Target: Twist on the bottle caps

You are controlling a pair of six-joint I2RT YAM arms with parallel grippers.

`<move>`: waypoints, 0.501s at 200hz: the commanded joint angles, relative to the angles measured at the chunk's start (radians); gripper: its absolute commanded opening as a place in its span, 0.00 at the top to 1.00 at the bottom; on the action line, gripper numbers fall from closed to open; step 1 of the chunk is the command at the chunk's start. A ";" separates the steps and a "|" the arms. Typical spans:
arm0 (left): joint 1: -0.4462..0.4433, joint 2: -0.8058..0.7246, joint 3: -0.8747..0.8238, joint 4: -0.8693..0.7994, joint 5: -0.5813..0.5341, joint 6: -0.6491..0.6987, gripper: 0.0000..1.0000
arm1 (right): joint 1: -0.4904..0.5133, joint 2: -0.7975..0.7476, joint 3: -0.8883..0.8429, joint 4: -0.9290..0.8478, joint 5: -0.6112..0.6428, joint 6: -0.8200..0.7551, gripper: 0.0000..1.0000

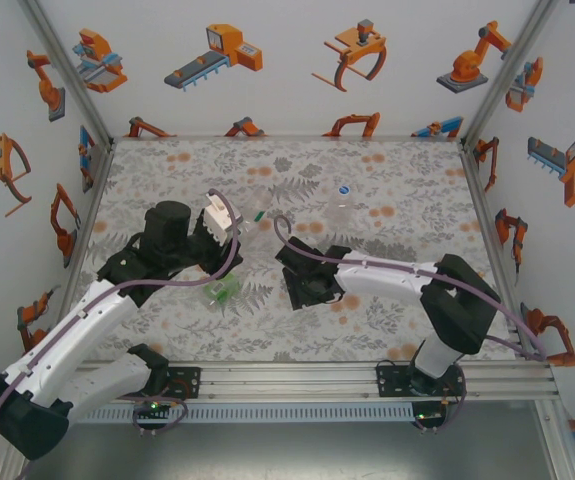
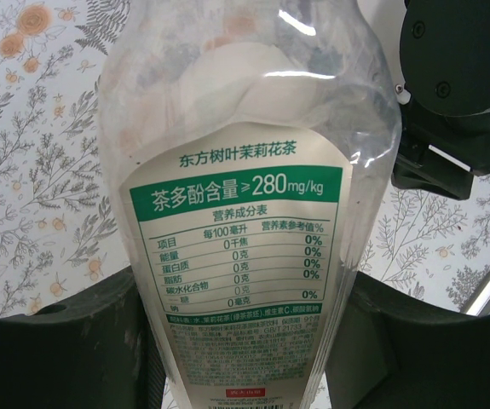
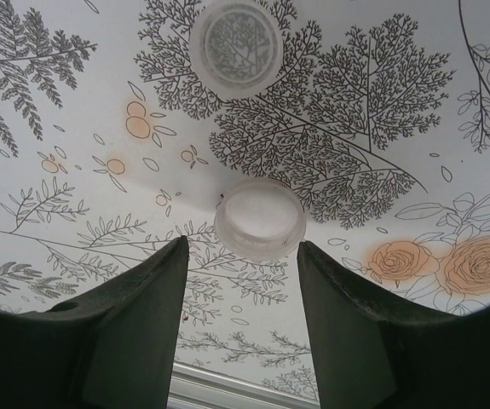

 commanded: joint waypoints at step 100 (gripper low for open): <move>0.006 0.011 0.029 -0.006 0.006 0.011 1.00 | 0.003 0.033 0.031 0.000 0.032 -0.011 0.48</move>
